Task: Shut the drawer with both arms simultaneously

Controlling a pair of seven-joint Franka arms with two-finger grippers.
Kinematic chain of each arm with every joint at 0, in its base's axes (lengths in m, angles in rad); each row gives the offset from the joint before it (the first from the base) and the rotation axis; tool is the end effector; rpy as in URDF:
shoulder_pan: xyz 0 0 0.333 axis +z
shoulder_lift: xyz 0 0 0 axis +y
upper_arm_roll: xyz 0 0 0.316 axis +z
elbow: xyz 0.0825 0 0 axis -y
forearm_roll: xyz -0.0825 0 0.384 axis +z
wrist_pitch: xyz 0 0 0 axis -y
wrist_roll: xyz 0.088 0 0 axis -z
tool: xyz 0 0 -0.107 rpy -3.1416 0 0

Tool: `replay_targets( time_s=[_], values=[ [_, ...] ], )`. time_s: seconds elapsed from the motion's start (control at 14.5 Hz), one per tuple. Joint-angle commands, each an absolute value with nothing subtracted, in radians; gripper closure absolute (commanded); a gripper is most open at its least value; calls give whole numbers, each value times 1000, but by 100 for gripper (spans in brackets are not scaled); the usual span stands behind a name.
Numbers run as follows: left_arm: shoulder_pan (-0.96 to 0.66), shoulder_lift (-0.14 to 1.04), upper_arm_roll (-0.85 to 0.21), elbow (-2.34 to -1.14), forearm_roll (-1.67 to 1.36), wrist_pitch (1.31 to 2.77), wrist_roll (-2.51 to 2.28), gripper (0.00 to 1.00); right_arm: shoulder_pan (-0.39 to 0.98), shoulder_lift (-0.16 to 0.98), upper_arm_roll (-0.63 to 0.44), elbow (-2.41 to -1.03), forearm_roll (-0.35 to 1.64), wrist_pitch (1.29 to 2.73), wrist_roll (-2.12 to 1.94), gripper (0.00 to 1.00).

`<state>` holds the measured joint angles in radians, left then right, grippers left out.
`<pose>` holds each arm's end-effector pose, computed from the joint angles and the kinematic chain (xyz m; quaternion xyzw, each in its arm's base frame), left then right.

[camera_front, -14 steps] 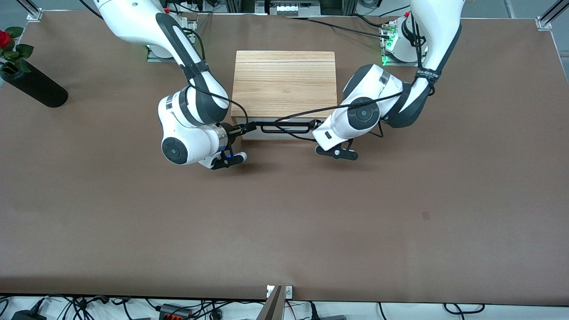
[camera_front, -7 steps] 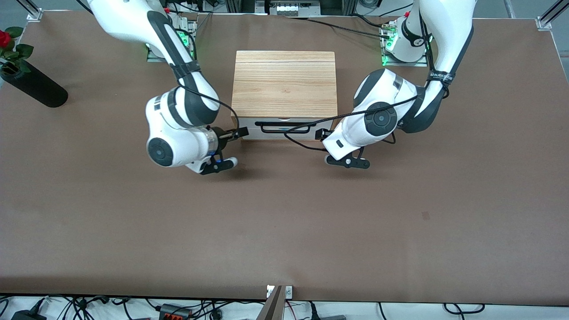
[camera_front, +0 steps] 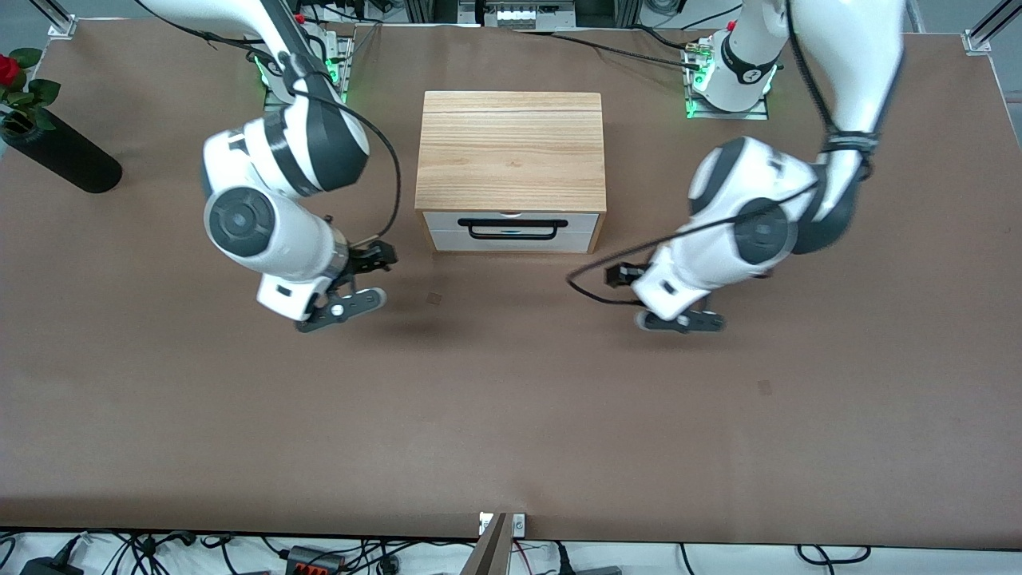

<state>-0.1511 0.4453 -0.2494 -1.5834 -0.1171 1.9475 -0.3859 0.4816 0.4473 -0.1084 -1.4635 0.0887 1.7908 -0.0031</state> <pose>0.6221 -0.2492 0.3822 0.9933 0.0259 -0.0728 0.0857 0.6217 0.2634 0.4166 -0.9820 -0.1785 0.0611 0.0079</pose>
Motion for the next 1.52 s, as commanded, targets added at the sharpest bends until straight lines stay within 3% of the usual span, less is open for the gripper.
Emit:
replay_targets(
  time_s=[0.0,0.14,0.28,0.41,0.83,1.1,1.24,1.45],
  values=[
    [-97,378,-253,-1572,-100,1879,-361,0,480,378,-135,-1460,2,1772,-2,0],
    [-39,365,-253,-1505,-100,1782,-309,0,479,333,-194,-1460,-6,1766,-15,0],
    [15,370,-252,-1412,-80,1650,-235,0,476,318,-265,-1433,3,1668,-18,0],
    [55,365,-253,-1356,-23,1585,-203,0,468,321,-331,-1300,-1,1577,-17,0],
    [127,256,-244,-1364,84,1534,-216,0,474,314,-443,-1259,2,1457,-14,0],
    [163,178,-256,-1472,77,1542,-219,0,430,267,-396,-1294,2,1442,-12,0],
    [163,112,-256,-1573,75,1624,-216,0,344,227,-306,-1348,5,1416,-3,0],
    [161,48,-258,-1656,69,1632,-219,0,215,131,-175,-1487,8,1471,8,0]
  ],
)
